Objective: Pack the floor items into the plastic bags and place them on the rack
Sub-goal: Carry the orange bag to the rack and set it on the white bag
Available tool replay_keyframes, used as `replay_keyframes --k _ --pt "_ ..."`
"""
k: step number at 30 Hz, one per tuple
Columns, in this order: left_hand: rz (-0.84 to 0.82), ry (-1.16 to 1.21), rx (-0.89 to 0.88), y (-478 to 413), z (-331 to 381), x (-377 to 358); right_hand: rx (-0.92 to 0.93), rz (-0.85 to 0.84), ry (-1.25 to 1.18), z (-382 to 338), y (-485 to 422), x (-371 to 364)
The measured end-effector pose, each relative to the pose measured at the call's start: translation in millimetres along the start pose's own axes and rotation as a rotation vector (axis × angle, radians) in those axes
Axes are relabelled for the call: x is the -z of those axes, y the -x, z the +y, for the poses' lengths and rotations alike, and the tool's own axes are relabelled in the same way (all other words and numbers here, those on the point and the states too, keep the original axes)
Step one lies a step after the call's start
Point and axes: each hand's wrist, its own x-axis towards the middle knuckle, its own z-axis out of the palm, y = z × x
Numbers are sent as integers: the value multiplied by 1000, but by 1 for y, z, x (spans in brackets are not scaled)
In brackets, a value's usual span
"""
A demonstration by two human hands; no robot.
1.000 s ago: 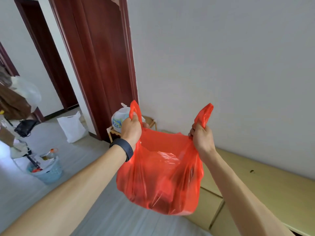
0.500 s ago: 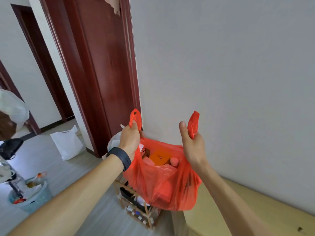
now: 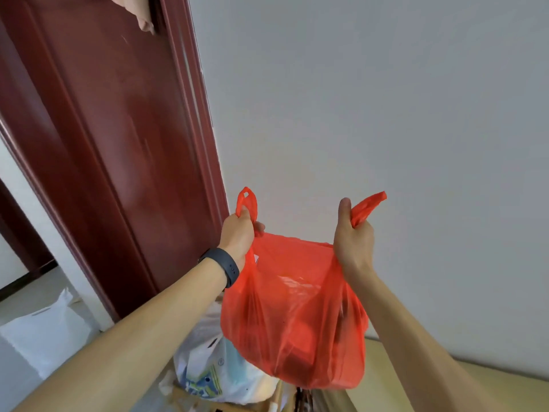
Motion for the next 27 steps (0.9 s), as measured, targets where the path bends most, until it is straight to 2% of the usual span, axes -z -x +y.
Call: replay_keyframes --k 4,10,14,19,22,25,27 --pt "-61 -8 -59 -62 11 5 11 74 -23 -6 -23 -45" --pt "-92 -31 -91 -137 -4 26 26 76 -36 13 -55 -118" --pt "-72 -104 -92 -177 -31 32 -7 31 -8 49 -68 -160" --pt "-162 -307 -100 -213 -90 32 -128 39 46 123 -90 -198" --pt "-149 -404 -28 -231 -129 39 -171 -56 217 165 -91 -210" --pt "-284 -521 -47 -239 -179 50 -99 -236 588 217 -69 -205" --pt "-329 -578 -74 -243 -206 54 -123 -217 743 245 -51 -193"
